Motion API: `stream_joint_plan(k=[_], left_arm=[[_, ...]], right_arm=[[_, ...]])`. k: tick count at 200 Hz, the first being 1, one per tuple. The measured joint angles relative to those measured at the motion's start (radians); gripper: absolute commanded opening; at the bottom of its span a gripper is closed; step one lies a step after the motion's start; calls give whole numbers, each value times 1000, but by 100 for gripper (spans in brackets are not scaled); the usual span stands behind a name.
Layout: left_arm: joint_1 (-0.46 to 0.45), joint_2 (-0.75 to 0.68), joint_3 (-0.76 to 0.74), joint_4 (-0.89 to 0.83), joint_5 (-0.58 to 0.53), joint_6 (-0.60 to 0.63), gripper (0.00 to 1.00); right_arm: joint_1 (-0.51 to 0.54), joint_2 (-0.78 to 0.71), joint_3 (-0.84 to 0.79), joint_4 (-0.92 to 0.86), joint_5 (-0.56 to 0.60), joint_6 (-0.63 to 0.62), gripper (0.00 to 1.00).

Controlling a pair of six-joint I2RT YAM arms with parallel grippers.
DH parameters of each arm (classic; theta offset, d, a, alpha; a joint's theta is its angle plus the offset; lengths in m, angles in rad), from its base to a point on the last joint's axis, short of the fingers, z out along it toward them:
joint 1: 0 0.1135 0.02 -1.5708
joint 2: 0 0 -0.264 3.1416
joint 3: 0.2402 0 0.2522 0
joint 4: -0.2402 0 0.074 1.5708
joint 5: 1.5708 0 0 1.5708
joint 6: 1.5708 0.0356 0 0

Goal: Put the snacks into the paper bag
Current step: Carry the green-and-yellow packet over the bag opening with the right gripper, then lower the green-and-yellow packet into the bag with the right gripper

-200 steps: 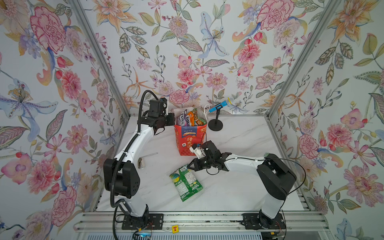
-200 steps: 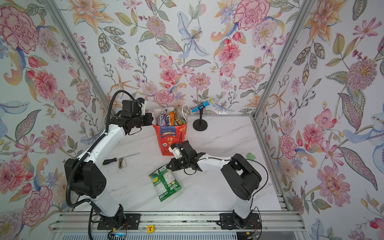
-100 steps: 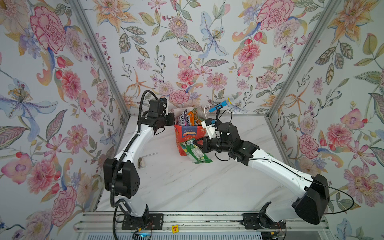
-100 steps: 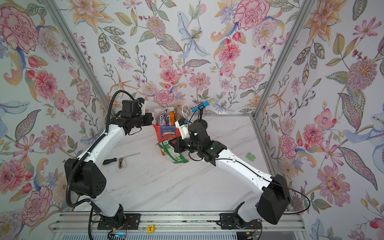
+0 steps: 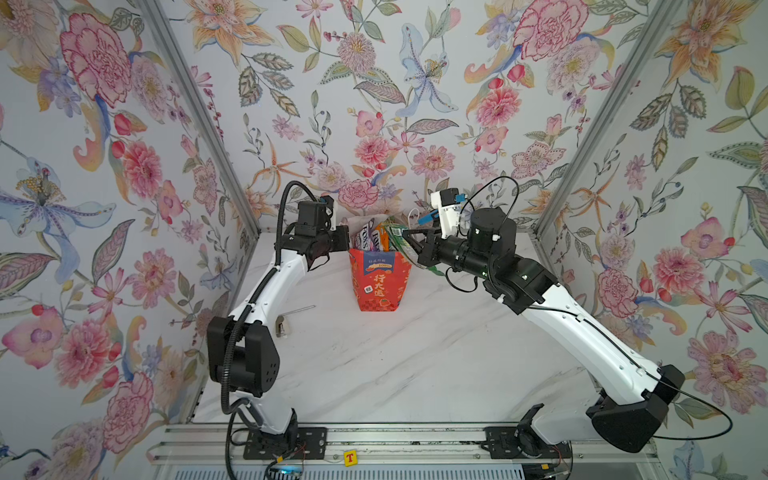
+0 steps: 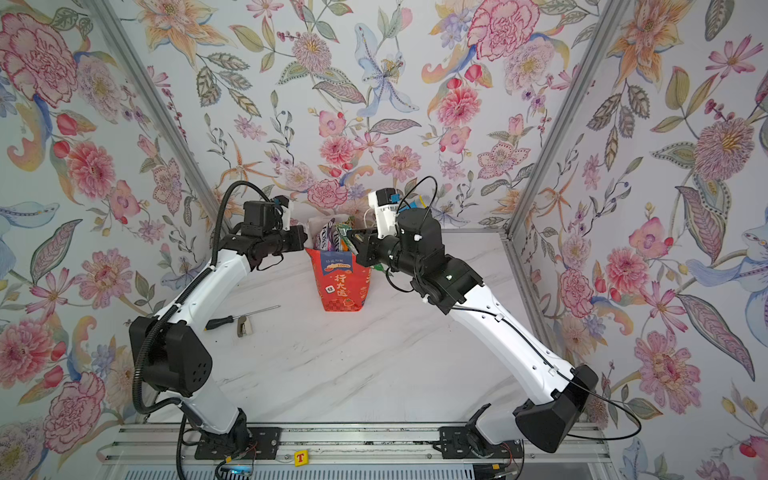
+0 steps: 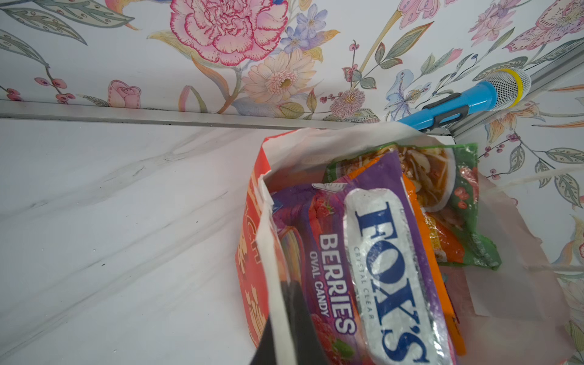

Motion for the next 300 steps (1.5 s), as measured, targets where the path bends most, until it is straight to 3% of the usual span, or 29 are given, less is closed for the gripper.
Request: stream_joint_plan(k=[75, 143, 230, 300], left_arm=[[1, -4, -16, 23, 4, -4, 0], [1, -4, -21, 33, 18, -10, 0], [4, -17, -48, 61, 23, -16, 0], [6, -21, -60, 76, 26, -24, 0]], right_arm=[[-14, 57, 71, -26, 29, -35, 0], [-20, 170, 230, -26, 50, -62, 0], [7, 459, 558, -20, 77, -79, 0], [21, 665, 809, -35, 164, -109, 0]])
